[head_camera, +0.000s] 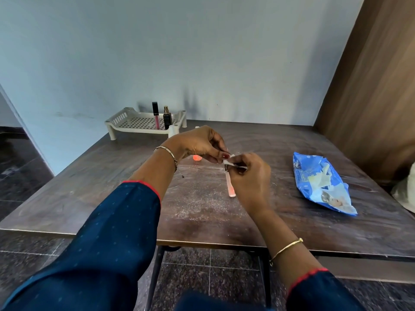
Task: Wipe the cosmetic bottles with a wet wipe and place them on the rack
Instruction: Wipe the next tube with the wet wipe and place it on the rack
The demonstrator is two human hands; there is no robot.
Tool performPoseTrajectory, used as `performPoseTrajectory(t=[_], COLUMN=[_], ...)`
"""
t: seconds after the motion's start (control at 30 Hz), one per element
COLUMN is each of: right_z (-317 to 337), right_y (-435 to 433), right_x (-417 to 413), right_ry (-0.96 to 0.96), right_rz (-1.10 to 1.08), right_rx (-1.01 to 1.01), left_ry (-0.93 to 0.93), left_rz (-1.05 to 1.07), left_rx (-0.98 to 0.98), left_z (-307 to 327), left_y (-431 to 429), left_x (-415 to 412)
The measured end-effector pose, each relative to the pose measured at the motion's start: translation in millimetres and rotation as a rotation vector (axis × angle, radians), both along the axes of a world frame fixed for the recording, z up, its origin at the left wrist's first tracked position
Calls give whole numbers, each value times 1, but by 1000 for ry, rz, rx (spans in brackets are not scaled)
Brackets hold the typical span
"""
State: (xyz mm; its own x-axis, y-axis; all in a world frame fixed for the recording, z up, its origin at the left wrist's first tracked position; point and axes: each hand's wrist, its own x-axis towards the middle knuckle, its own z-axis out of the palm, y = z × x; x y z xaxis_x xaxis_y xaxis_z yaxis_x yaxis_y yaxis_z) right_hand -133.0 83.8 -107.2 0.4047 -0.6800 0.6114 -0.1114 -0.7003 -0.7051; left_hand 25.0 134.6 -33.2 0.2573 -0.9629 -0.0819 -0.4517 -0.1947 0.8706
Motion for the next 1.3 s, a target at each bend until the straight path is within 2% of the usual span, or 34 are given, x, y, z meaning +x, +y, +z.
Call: performPoseTrajectory(t=[0.13, 0.33, 0.43, 0.53, 0.67, 0.77, 0.9, 1.03, 1.3], right_z=[-14, -39, -46, -40, -14, 5, -3, -19, -31], right_y=[1, -4, -4, -2, -1, -4, -1, -3, -7], right_x=[-4, -18, -22, -22, -14, -3, 2, -4, -19], right_ry=[-27, 253, 320, 278, 89, -41, -88, 40, 382], right_rz=[-16, -15, -14, -7, 68, 105, 109, 128, 40], right_rx=[6, 69, 102, 163, 271, 254, 243, 320, 177], left_ry=[-3, -31, -47, -48, -57, -94, -150, -174, -134], left_rz=[-12, -18, -32, -36, -46, -58, -72, -76, -49], left_rx=[-3, 43, 57, 59, 52, 37, 1, -5, -18], left_z=[-1, 3, 6, 6, 6, 5, 2, -1, -8], left_y=[-3, -4, -4, -3, -2, -1, 5, 15, 27], left_x=[-2, 2, 2, 3, 4, 5, 9, 20, 26])
